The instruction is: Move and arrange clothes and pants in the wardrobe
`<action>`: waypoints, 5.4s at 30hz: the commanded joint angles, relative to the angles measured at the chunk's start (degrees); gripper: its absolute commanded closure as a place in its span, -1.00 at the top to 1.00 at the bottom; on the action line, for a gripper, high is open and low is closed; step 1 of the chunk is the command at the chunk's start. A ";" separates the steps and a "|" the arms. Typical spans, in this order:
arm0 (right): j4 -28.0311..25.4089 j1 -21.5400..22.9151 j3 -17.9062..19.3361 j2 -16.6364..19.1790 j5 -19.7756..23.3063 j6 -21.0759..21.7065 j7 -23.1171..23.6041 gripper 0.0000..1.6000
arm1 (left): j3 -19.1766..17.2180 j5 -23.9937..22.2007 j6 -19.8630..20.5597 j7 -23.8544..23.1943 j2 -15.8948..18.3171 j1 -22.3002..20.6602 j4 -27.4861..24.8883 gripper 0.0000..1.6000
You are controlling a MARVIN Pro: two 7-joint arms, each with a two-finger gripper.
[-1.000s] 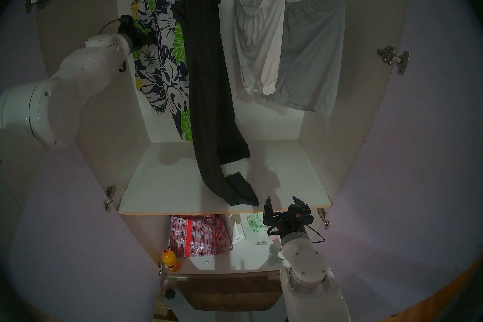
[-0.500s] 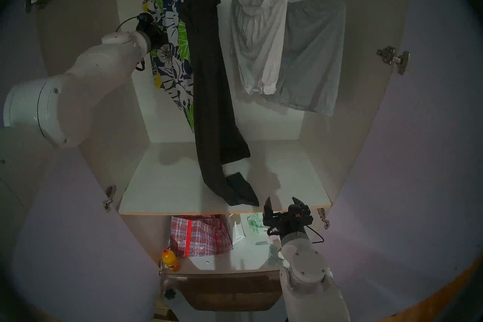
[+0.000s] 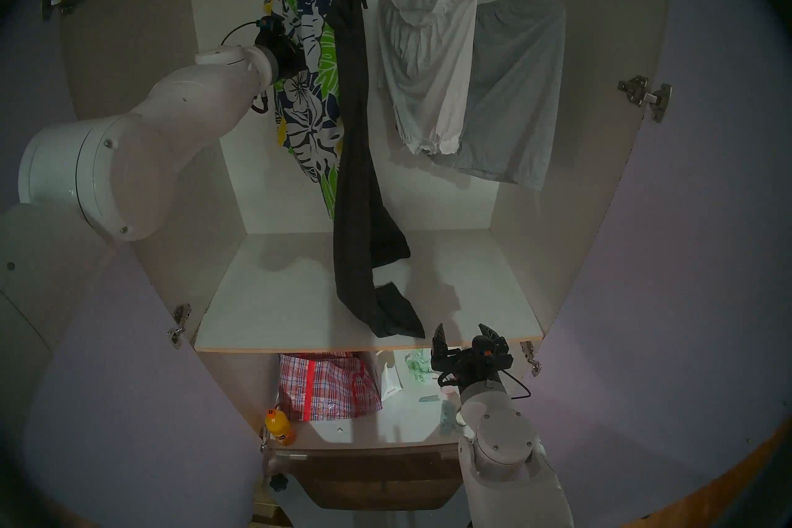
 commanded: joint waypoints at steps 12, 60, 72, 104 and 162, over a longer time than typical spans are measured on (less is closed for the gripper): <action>-0.71 0.96 -0.05 -0.02 0.01 -0.39 0.01 1.00 | -0.80 -0.62 1.97 -3.90 -9.92 -2.96 -1.47 1.00; 0.97 1.92 -0.09 0.01 0.09 -0.45 -0.14 1.00 | -1.91 -0.35 7.31 -11.49 -25.27 -2.70 -1.27 1.00; 0.50 2.05 -0.14 0.04 0.09 -0.58 -0.17 1.00 | -0.11 1.60 6.52 -12.72 -16.32 -3.15 -1.43 1.00; 0.37 1.79 -0.18 0.10 0.13 -0.37 -0.25 1.00 | 15.35 10.30 2.85 -5.61 -10.69 -2.80 -2.91 1.00; -3.56 -0.24 -0.33 0.39 0.18 -0.47 -0.19 1.00 | 13.42 7.84 -10.77 -8.20 7.00 0.94 -1.82 1.00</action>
